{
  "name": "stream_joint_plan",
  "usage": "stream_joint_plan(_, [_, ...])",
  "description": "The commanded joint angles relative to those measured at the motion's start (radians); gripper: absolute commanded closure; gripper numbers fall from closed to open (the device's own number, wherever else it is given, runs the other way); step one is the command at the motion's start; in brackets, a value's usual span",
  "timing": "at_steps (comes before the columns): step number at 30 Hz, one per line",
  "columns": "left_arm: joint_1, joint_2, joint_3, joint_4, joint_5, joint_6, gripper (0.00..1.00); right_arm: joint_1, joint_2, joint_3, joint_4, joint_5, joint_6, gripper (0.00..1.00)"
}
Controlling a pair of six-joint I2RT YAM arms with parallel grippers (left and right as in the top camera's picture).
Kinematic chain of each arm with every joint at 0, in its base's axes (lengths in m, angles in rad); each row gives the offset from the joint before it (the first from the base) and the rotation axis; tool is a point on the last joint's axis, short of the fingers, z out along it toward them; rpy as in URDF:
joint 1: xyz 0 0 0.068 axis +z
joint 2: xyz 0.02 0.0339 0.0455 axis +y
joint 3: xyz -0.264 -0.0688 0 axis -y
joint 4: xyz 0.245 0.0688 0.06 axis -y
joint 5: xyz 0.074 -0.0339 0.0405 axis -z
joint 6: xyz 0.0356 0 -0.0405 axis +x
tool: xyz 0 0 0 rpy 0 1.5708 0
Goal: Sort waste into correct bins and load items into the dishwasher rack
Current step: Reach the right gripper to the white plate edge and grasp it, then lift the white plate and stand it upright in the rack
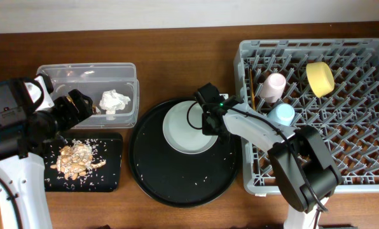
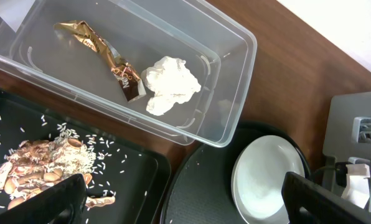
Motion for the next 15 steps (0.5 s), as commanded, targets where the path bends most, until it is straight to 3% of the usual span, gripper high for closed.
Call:
stream_joint_plan(1, [0.002,-0.010,0.003,0.002,0.000,0.009,0.01,0.005,0.032,-0.012,-0.008,0.008,-0.004,0.96])
stream_joint_plan(9, [0.002,-0.010,0.003,0.002,0.000,0.009,0.01,0.005,0.005,0.107,-0.122,0.008,-0.019,0.96])
stream_joint_plan(15, [0.002,-0.010,0.003,0.002,0.000,0.009,0.01,0.005,-0.157,0.132,-0.188,0.008,-0.122,0.96])
